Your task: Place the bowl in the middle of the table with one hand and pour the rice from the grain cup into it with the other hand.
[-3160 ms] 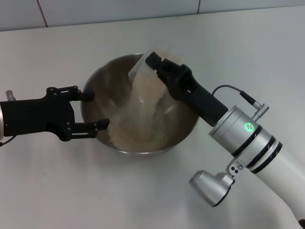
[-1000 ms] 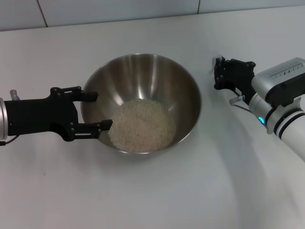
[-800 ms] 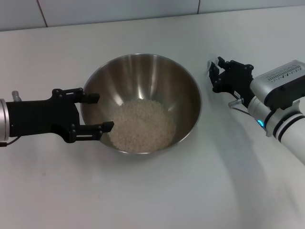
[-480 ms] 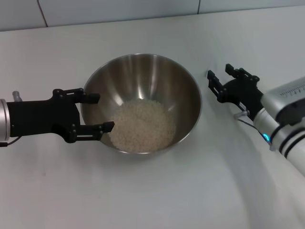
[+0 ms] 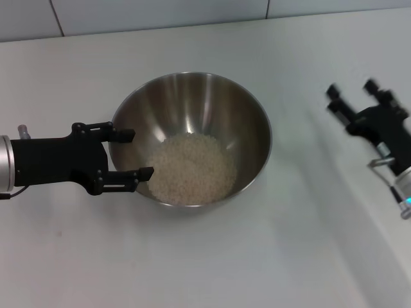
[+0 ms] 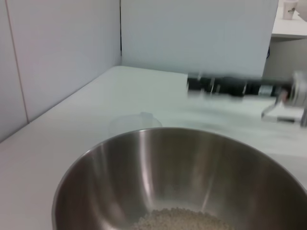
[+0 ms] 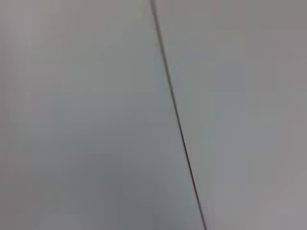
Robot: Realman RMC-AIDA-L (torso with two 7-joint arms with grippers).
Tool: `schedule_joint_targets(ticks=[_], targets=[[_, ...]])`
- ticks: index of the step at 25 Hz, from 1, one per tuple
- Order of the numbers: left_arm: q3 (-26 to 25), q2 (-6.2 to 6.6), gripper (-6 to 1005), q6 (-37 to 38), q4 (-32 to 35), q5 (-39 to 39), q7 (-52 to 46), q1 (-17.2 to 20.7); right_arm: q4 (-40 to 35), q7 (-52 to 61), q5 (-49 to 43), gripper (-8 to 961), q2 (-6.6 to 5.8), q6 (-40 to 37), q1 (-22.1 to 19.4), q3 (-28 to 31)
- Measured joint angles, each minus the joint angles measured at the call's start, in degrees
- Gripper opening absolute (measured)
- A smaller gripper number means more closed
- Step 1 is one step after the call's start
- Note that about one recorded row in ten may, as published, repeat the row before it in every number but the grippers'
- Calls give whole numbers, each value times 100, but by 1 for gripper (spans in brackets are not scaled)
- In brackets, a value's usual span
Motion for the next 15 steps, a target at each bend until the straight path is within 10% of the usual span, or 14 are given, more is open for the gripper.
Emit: schedule_joint_targets(ticks=[7,15], targets=[[1,1,795,4,-1,6,8,21,-1367,1627,-1221,826,-223,-2546,694,-126],[1,9,795,17,4,5,-3,12,-2896,2726,-1740,827,-191,-2993,1761,-934]])
